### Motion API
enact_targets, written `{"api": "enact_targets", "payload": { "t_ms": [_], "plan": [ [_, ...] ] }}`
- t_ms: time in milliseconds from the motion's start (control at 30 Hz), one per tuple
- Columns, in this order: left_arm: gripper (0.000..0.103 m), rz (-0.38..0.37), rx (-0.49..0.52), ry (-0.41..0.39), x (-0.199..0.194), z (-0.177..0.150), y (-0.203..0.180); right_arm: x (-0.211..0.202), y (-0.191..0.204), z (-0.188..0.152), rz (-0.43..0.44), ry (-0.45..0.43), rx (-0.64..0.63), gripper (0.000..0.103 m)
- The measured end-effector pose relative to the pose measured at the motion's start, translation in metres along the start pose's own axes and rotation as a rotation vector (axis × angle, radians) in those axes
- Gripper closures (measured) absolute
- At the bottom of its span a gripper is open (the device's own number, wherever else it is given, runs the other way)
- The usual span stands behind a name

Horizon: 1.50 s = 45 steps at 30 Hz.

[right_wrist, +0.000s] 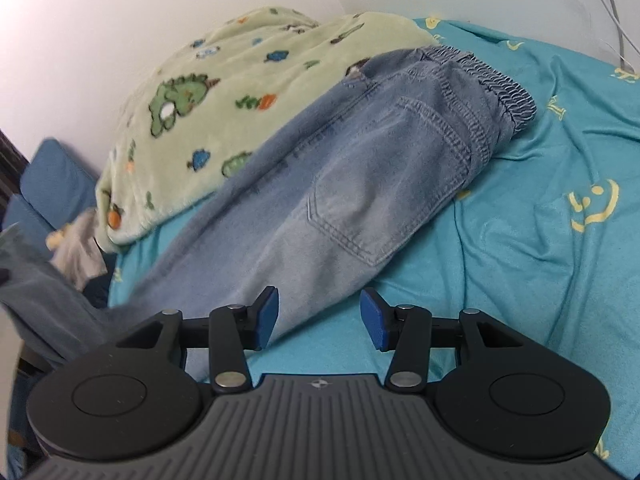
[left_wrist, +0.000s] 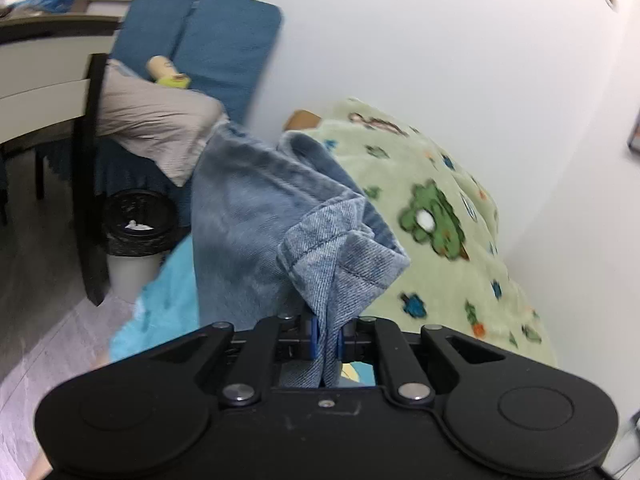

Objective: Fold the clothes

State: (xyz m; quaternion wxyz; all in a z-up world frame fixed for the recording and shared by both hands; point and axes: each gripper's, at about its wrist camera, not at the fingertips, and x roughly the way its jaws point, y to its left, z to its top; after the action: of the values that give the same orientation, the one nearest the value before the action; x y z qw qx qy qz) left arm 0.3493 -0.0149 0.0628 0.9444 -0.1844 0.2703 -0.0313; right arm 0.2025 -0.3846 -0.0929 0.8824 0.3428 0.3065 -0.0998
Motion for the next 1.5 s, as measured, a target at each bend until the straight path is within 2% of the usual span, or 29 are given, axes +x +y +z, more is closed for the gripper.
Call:
{"api": "enact_targets", "payload": {
  "t_ms": [300, 400, 633, 767, 833, 900, 1033, 1200, 1300, 1400, 1500],
  "plan": [
    [0.096, -0.046, 0.103, 0.064, 0.042, -0.079, -0.064, -0.009, -0.011, 0.013, 0.048, -0.023, 0.047, 0.054],
    [0.096, -0.064, 0.135, 0.117, 0.057, -0.112, -0.076, -0.010, -0.015, 0.017, 0.063, -0.025, 0.064, 0.054],
    [0.096, -0.021, 0.300, 0.249, 0.082, -0.175, -0.091, -0.003, -0.019, 0.017, 0.083, 0.003, 0.072, 0.053],
    [0.094, -0.016, 0.369, 0.264, 0.082, -0.195, -0.092, 0.002, -0.018, 0.015, 0.095, 0.020, 0.055, 0.053],
    [0.088, -0.015, 0.401, 0.271, 0.078, -0.197, -0.093, 0.007, -0.014, 0.012, 0.100, 0.035, 0.027, 0.053],
    [0.070, -0.036, 0.402, 0.289, 0.071, -0.197, -0.092, 0.012, -0.009, 0.008, 0.104, 0.050, -0.006, 0.053],
    [0.057, -0.072, 0.410, 0.294, 0.050, -0.195, -0.083, 0.016, 0.000, 0.002, 0.136, 0.054, -0.047, 0.053],
    [0.050, -0.046, 0.414, 0.271, 0.012, -0.186, -0.052, 0.015, 0.004, -0.005, 0.194, 0.038, -0.043, 0.053],
    [0.045, -0.015, 0.409, 0.231, -0.011, -0.176, -0.024, 0.016, 0.009, -0.008, 0.233, 0.038, -0.034, 0.053],
    [0.041, 0.039, 0.403, 0.182, -0.026, -0.167, 0.005, 0.018, 0.015, -0.014, 0.276, 0.034, -0.043, 0.053],
    [0.041, 0.098, 0.352, 0.170, -0.028, -0.159, 0.030, 0.020, 0.022, -0.019, 0.317, 0.036, -0.069, 0.053]
  ]
}}
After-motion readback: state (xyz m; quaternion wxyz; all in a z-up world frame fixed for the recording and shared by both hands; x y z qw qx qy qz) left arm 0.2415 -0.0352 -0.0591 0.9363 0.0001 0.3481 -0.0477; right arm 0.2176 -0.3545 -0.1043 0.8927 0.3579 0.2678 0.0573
